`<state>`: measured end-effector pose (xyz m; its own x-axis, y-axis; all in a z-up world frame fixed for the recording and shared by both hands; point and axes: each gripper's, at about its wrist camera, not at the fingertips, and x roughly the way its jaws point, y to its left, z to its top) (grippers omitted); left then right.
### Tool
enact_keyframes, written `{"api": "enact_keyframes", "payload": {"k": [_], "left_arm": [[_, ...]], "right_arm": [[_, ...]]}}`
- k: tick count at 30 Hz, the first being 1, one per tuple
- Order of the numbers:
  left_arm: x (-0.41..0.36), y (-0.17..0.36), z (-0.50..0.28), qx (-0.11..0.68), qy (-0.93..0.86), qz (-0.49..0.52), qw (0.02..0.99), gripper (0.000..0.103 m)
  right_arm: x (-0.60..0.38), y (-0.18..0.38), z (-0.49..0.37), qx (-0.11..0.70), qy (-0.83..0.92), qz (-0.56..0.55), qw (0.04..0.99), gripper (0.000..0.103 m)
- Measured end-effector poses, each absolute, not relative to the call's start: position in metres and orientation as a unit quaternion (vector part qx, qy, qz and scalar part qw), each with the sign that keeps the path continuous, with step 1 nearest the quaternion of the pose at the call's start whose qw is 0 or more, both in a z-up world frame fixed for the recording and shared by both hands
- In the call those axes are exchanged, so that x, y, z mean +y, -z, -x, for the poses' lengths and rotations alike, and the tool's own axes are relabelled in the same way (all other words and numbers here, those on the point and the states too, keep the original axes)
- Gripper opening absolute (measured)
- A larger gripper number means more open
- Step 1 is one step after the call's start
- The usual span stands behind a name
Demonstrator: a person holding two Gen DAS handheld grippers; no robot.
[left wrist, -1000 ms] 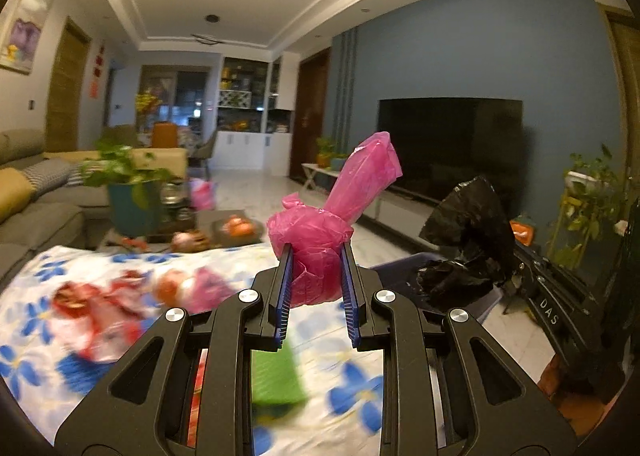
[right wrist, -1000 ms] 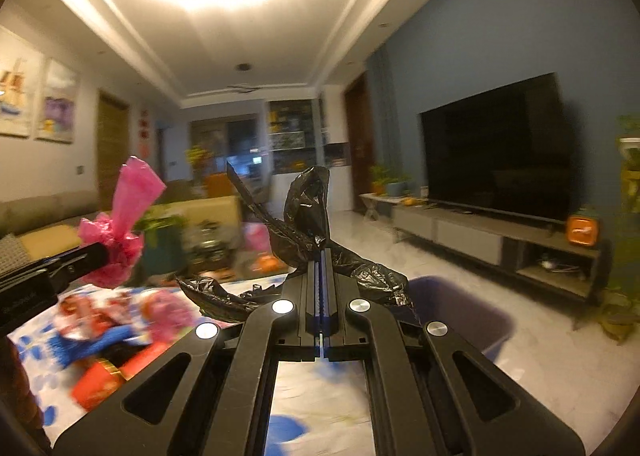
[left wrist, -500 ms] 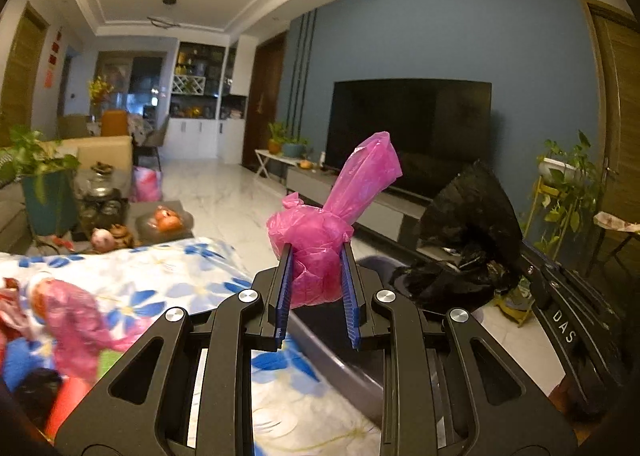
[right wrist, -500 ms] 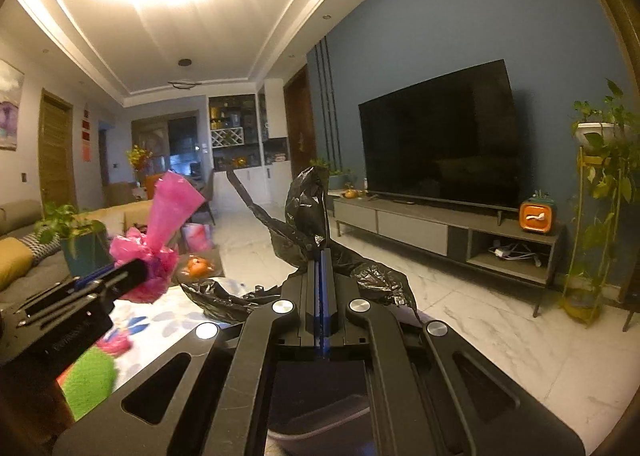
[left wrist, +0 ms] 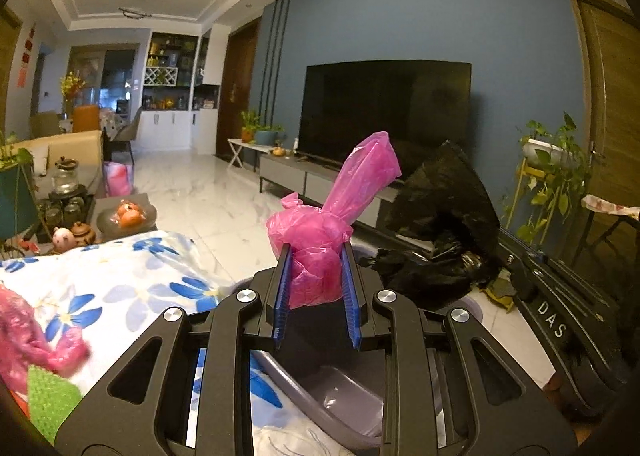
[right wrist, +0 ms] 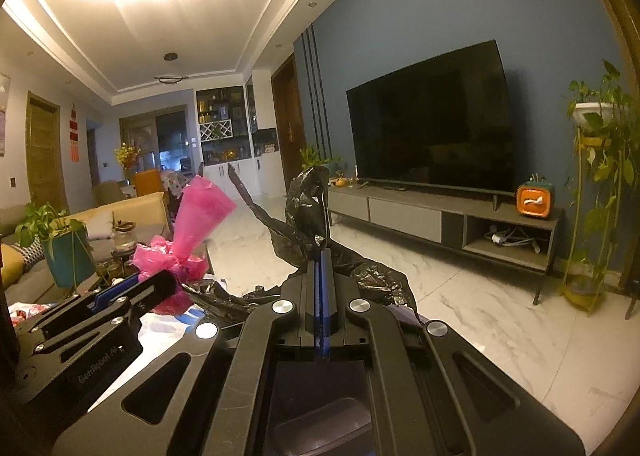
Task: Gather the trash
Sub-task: 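Carry the pink bag and black bag over the grey bin with both tools, then open both tools to drop the pink and black bags into the bin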
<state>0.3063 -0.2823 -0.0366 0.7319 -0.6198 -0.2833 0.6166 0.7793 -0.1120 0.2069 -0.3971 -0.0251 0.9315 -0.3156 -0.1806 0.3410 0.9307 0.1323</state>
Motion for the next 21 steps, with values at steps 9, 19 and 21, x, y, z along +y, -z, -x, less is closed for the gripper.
{"api": "enact_keyframes", "payload": {"k": [9, 19, 21], "left_arm": [[-0.293, 0.045, -0.312, 0.167, 0.360, -0.001, 0.918, 0.026], [-0.286, 0.048, -0.306, 0.157, 0.354, -0.001, 0.922, 0.069], [-0.275, 0.043, -0.302, 0.152, 0.347, 0.012, 0.925, 0.074]], "right_arm": [[-0.408, 0.031, -0.223, 0.098, 0.163, -0.089, 0.978, 0.004], [-0.415, 0.033, -0.215, 0.090, 0.173, -0.107, 0.975, 0.050], [-0.414, 0.032, -0.210, 0.090, 0.173, -0.107, 0.975, 0.053]]}}
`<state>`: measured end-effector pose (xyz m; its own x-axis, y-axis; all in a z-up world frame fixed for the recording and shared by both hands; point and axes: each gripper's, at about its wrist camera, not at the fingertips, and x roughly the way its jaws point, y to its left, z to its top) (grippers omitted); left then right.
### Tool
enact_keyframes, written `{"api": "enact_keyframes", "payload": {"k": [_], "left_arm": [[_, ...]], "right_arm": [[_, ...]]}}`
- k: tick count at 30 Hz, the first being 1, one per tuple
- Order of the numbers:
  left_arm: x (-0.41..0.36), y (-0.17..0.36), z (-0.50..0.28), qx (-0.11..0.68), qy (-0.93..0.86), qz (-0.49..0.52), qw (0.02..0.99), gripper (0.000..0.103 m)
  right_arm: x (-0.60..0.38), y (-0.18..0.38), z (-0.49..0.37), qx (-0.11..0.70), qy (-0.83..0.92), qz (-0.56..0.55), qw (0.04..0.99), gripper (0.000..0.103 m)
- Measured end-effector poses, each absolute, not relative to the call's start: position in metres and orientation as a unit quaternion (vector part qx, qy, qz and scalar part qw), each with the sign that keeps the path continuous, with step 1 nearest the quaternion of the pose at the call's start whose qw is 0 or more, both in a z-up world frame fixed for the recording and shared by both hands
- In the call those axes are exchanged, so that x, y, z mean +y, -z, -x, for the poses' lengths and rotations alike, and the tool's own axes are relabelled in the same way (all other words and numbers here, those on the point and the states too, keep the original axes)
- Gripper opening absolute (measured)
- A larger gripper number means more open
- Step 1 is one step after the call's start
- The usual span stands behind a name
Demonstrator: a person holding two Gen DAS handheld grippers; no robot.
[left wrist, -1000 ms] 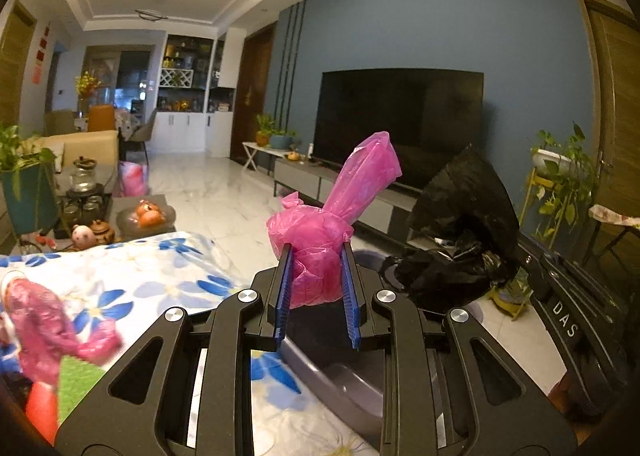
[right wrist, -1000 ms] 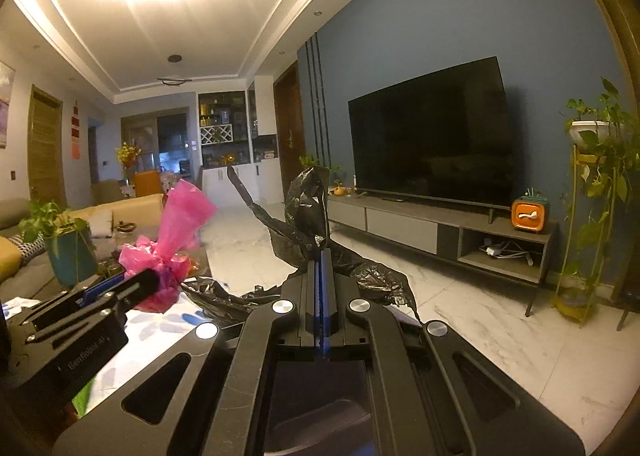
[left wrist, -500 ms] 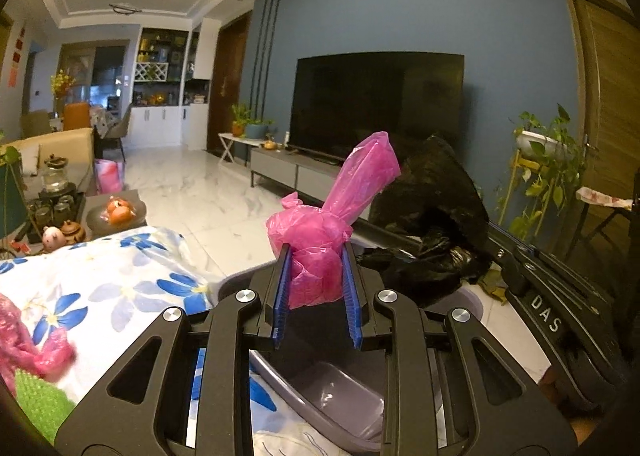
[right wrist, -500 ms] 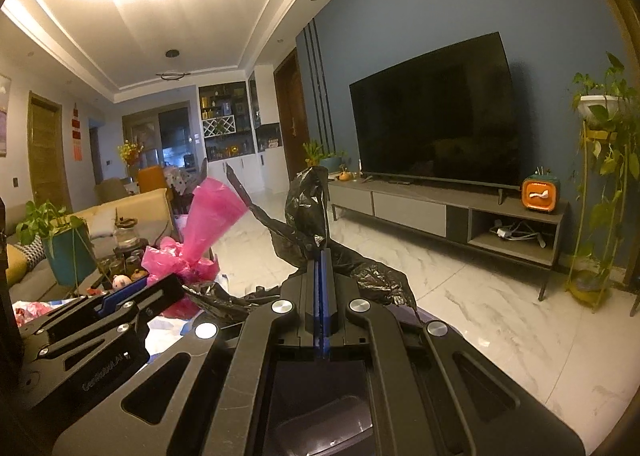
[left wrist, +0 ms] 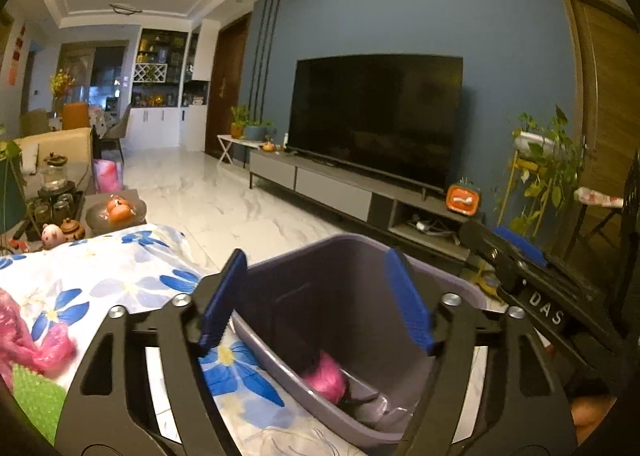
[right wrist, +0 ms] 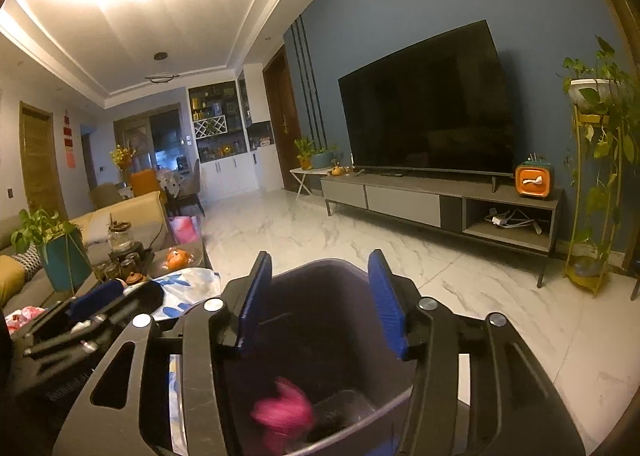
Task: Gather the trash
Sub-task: 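Open both tools to drop the pink and black bags into the bin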
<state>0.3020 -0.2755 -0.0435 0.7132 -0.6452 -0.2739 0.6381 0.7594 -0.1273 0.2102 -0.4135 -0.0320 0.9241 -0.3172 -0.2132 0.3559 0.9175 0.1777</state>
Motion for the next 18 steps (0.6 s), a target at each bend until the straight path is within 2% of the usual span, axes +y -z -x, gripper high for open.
{"api": "enact_keyframes", "payload": {"k": [8, 10, 18], "left_arm": [[-0.230, 0.032, -0.269, 0.145, 0.267, 0.026, 0.952, 0.088], [-0.216, 0.030, -0.257, 0.142, 0.247, 0.024, 0.958, 0.090], [-0.144, 0.027, -0.206, 0.137, 0.169, 0.020, 0.976, 0.092]], "right_arm": [[-0.392, 0.023, -0.181, 0.078, 0.185, -0.087, 0.976, 0.079], [-0.381, 0.020, -0.171, 0.073, 0.186, -0.083, 0.976, 0.083], [-0.336, 0.010, -0.138, 0.059, 0.169, -0.057, 0.982, 0.086]]}}
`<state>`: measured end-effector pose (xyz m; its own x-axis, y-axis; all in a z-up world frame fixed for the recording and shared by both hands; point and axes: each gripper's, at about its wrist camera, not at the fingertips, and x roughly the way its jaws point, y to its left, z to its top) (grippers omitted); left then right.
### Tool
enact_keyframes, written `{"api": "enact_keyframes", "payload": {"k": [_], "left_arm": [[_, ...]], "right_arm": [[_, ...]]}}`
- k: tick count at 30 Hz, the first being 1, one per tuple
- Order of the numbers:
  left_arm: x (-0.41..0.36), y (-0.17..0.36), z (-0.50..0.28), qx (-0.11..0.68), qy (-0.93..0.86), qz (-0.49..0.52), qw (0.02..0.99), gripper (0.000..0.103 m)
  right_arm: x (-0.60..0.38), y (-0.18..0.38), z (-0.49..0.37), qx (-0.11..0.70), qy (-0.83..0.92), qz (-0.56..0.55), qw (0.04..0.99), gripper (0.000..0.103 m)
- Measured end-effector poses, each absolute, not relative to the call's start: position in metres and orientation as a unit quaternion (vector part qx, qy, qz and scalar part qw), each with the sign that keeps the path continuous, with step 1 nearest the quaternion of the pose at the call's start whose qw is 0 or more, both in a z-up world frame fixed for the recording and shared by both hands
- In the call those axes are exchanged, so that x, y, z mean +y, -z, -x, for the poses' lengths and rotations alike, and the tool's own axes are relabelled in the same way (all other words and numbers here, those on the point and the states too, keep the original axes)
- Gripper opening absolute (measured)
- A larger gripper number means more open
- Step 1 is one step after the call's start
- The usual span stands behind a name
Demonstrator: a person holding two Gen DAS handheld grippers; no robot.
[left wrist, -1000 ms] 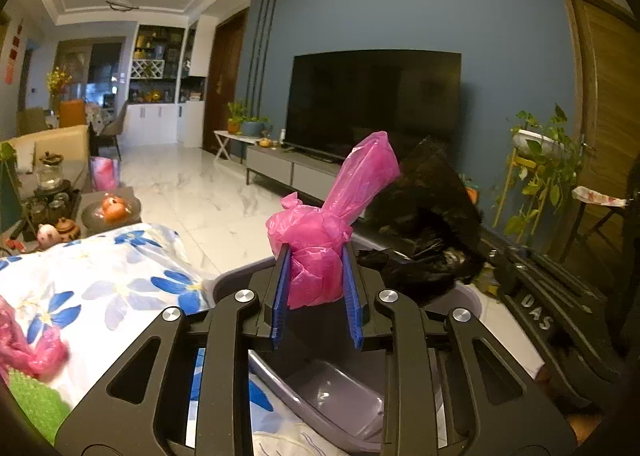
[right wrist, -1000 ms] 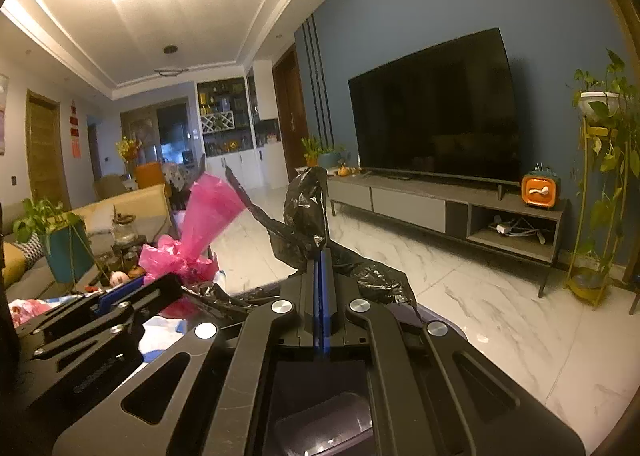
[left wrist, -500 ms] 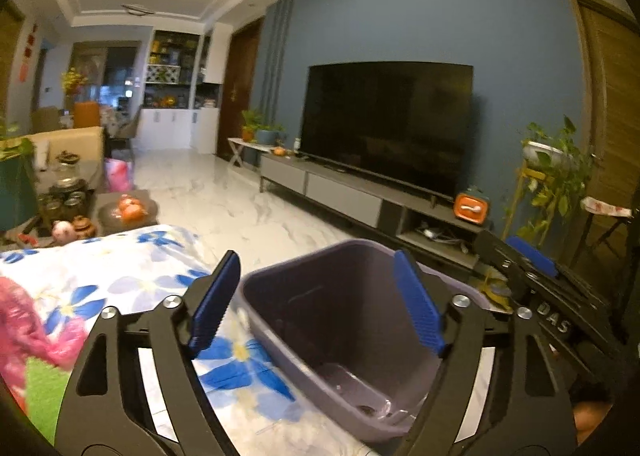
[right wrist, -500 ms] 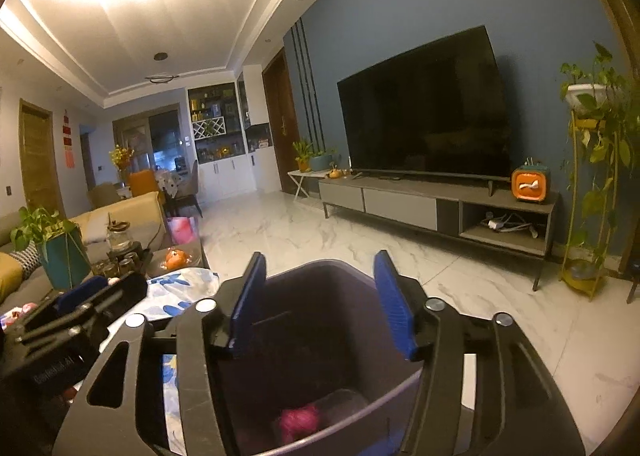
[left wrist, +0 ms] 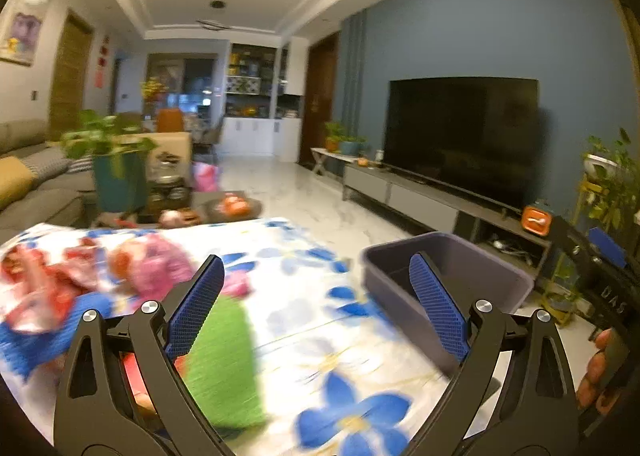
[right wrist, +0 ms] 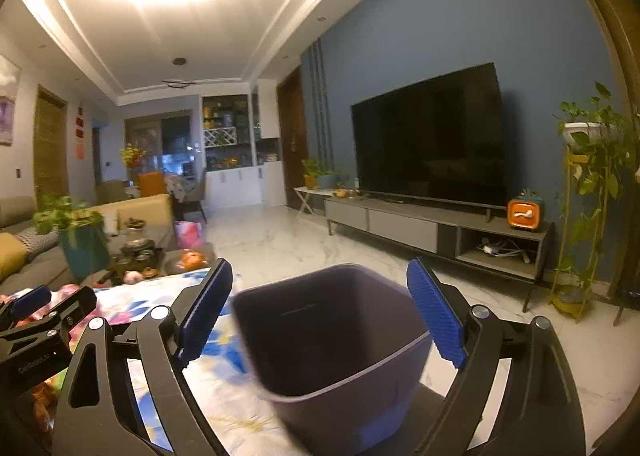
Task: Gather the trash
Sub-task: 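Open both tools to drop the pink and black bags into the bin, then grasp the red paper cup with the left tool while the right tool grasps the green foam net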
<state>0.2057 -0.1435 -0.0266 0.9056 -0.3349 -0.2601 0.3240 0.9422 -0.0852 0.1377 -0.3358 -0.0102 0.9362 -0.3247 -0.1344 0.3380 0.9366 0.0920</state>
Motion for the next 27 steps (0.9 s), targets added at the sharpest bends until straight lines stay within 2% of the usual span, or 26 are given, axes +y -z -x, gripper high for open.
{"api": "enact_keyframes", "payload": {"k": [15, 27], "left_arm": [[0.006, 0.065, -0.120, 0.144, 0.011, 0.025, 0.989, 0.092], [0.022, 0.098, -0.136, 0.203, 0.029, 0.047, 0.978, 0.092]], "right_arm": [[-0.234, 0.032, -0.123, 0.096, 0.055, -0.054, 0.992, 0.086], [-0.188, 0.054, -0.131, 0.118, 0.014, -0.033, 0.992, 0.086]]}}
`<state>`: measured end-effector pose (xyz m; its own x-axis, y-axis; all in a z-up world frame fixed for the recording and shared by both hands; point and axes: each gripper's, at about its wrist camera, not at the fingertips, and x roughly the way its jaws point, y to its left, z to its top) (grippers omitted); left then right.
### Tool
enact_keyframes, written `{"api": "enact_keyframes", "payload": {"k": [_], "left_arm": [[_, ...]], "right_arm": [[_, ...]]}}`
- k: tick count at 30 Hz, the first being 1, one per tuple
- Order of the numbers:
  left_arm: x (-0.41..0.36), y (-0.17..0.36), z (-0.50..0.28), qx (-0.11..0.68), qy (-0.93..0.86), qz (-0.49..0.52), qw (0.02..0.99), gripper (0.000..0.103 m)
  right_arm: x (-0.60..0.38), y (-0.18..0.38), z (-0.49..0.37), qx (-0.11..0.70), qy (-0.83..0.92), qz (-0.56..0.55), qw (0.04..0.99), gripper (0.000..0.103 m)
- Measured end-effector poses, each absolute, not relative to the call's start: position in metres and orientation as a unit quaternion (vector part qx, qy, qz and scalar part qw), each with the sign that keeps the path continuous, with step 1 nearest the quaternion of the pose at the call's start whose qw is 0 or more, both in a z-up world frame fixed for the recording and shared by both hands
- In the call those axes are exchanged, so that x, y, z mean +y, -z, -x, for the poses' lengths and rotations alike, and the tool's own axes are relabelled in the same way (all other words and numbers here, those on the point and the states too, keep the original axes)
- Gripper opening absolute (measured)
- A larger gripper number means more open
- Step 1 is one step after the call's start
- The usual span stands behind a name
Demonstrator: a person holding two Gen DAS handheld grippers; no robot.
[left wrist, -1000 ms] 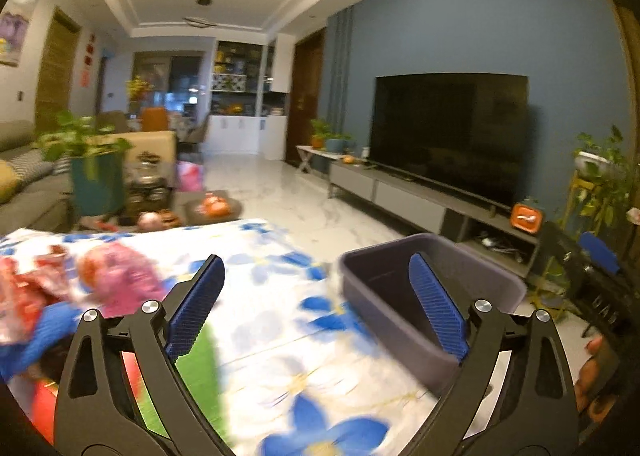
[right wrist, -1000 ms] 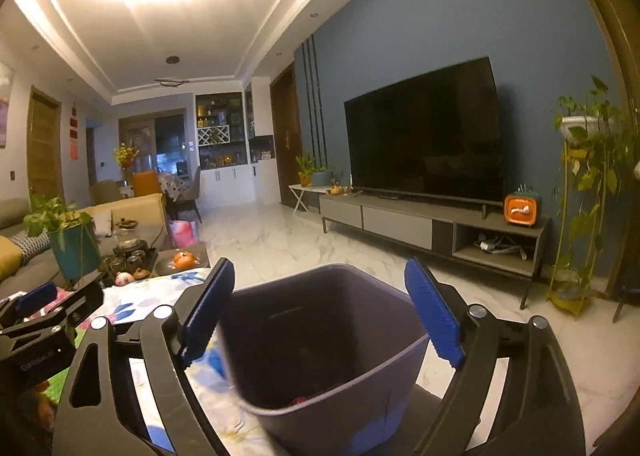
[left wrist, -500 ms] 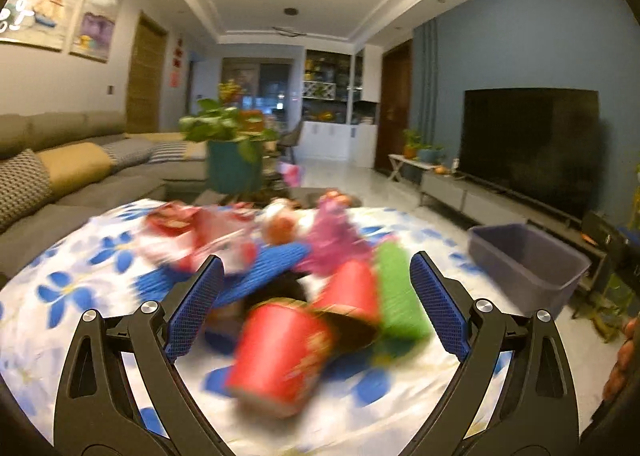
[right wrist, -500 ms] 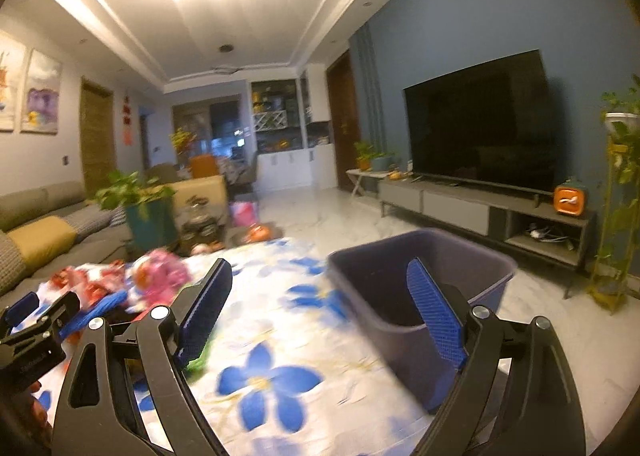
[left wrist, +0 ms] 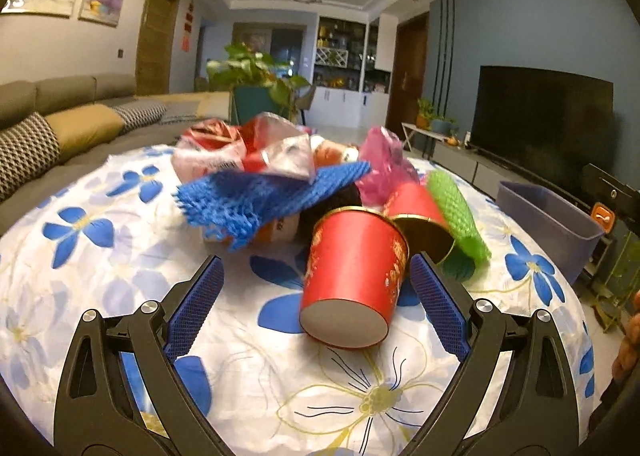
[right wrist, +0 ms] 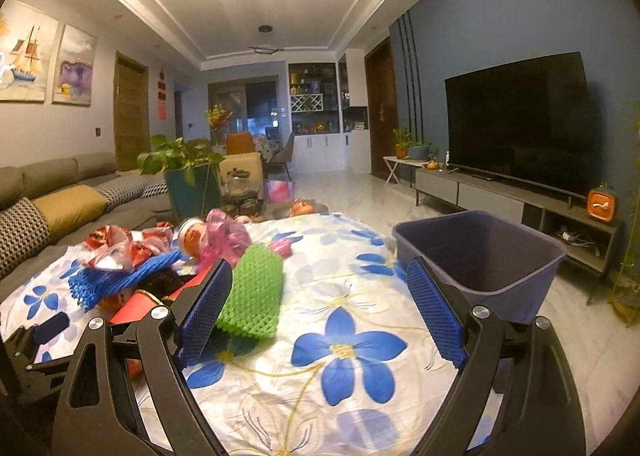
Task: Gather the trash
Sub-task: 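Grasp the red paper cup with the left tool while the right tool grasps the green foam net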
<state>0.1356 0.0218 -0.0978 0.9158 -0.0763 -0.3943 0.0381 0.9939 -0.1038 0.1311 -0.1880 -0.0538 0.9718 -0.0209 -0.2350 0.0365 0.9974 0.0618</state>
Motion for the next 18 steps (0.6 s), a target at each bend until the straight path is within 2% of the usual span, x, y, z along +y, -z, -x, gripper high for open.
{"api": "enact_keyframes", "payload": {"k": [5, 8, 12, 18], "left_arm": [[0.016, 0.103, -0.149, 0.224, 0.047, 0.043, 0.972, 0.090], [0.017, 0.107, -0.160, 0.241, 0.053, 0.041, 0.968, 0.081], [0.018, 0.110, -0.165, 0.257, 0.075, 0.053, 0.962, 0.060], [0.020, 0.109, -0.163, 0.256, 0.077, 0.059, 0.962, 0.054]], "right_arm": [[-0.181, 0.062, -0.141, 0.130, 0.006, -0.031, 0.991, 0.086], [-0.179, 0.068, -0.149, 0.140, 0.001, -0.030, 0.990, 0.086], [-0.174, 0.073, -0.158, 0.149, -0.006, -0.029, 0.988, 0.086], [-0.167, 0.080, -0.174, 0.167, -0.023, -0.034, 0.985, 0.086]]}}
